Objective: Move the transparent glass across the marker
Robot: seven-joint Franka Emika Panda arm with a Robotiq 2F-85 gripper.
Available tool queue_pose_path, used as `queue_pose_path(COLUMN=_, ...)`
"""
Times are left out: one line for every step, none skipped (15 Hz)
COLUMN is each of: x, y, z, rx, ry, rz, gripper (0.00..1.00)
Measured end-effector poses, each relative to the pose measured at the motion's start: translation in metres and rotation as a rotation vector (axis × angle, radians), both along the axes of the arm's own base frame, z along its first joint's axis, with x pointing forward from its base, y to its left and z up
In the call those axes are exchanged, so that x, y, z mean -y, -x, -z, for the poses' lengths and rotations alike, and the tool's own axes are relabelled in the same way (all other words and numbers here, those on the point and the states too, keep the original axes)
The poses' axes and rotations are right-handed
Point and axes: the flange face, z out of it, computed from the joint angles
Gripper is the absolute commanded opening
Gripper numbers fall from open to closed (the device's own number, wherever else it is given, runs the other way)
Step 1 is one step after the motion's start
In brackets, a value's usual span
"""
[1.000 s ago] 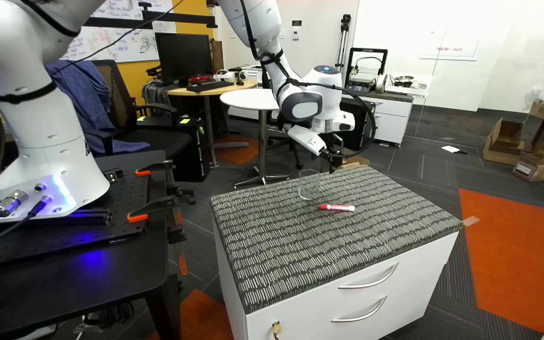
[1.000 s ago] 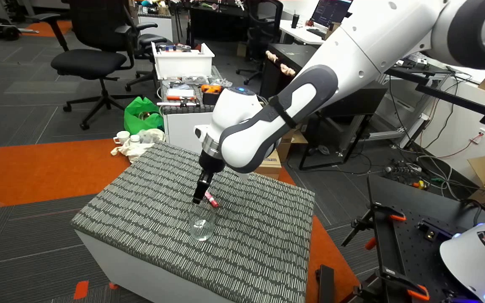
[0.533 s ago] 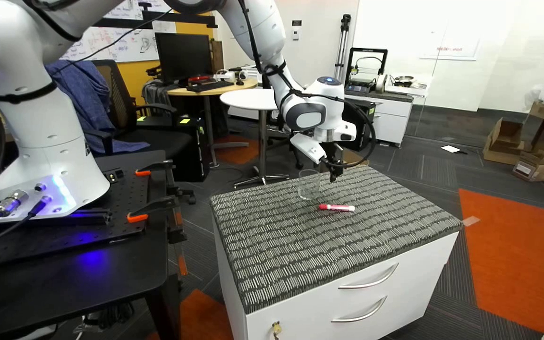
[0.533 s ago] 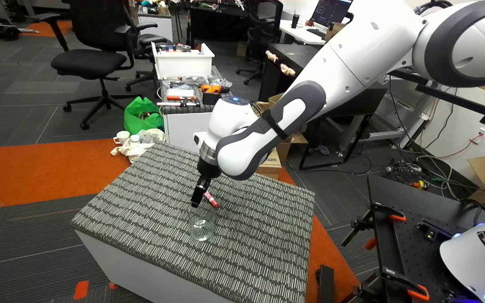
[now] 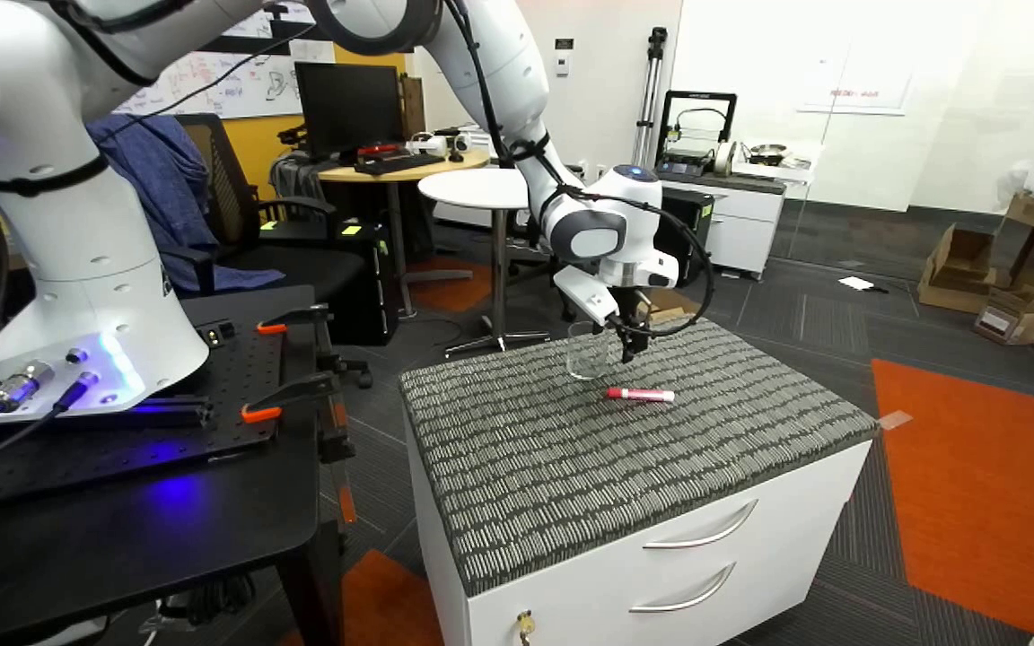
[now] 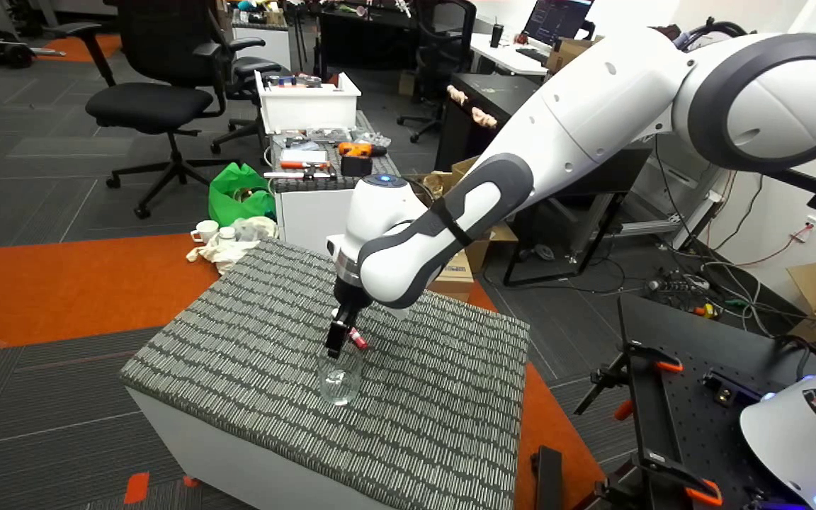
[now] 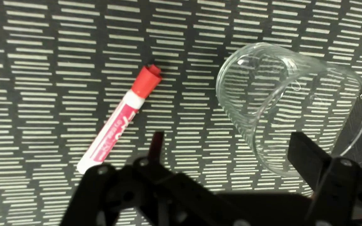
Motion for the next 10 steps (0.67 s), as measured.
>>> queue_pose_path(x=-0.0002, y=0.0, z=0.0018, rx=-0.015, ry=-0.003, rz=-0.002, gripper=1.0)
queue_pose_path(x=-0.0001, y=0.0001, z=0.0034, rx=-0.031, ry=-0.006, rz=-0.003, gripper=1.0)
queue_pose_path(x=0.0002, y=0.0, z=0.0048, rx=-0.044, ry=-0.009, rz=0.0, gripper=1.0)
queue_pose_path(x=0.0005, y=-0.0005, z=0.0058, rx=-0.058, ry=-0.012, rz=0.006, gripper=0.77)
queue_pose_path(x=0.0013, y=-0.0009, z=0.0065, rx=-0.068, ry=-0.014, rz=0.008, gripper=0.72)
queue_pose_path(x=0.0024, y=-0.0015, z=0.0069, rx=-0.076, ry=-0.014, rz=0.008, gripper=0.66)
queue_pose_path(x=0.0036, y=-0.0024, z=0.0071, rx=-0.083, ry=-0.014, rz=0.008, gripper=0.59)
queue_pose_path(x=0.0048, y=-0.0034, z=0.0072, rx=-0.088, ry=-0.013, rz=0.008, gripper=0.49)
queue_pose_path(x=0.0057, y=-0.0044, z=0.0072, rx=-0.091, ry=-0.013, rz=0.008, gripper=0.42)
queue_pose_path(x=0.0063, y=-0.0053, z=0.007, rx=-0.093, ry=-0.013, rz=0.008, gripper=0.34)
